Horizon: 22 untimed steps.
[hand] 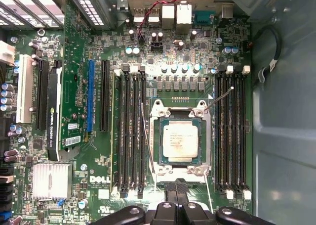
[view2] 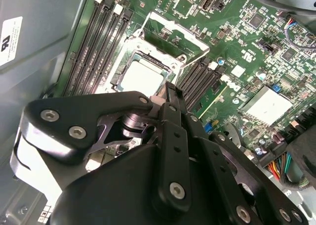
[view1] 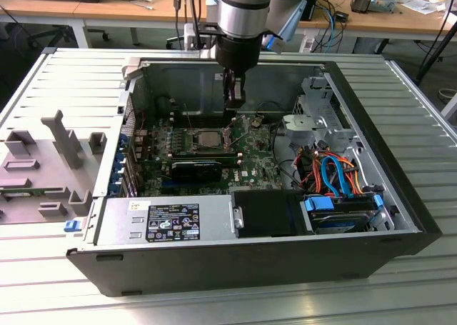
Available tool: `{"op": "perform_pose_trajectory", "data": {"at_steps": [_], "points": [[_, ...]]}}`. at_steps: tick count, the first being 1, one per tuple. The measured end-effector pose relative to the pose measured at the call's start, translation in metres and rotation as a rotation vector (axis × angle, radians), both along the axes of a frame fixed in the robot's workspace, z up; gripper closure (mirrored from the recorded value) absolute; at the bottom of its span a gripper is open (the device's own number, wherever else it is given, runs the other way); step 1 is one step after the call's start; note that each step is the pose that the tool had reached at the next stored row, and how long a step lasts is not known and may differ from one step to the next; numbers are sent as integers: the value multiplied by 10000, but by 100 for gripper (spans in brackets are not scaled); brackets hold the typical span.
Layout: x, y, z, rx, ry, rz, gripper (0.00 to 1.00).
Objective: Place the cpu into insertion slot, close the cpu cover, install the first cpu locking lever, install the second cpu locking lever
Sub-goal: 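Close the cpu cover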
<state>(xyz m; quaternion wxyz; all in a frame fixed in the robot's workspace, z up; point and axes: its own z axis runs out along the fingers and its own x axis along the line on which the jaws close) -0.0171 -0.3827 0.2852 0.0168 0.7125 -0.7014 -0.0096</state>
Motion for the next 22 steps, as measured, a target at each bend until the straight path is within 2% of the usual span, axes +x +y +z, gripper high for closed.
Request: {"op": "perform_pose_trajectory", "data": {"at_steps": [9,22], "points": [[1,0,30,-1,0,0,89],[10,0,32,0,1,1,89]]}}
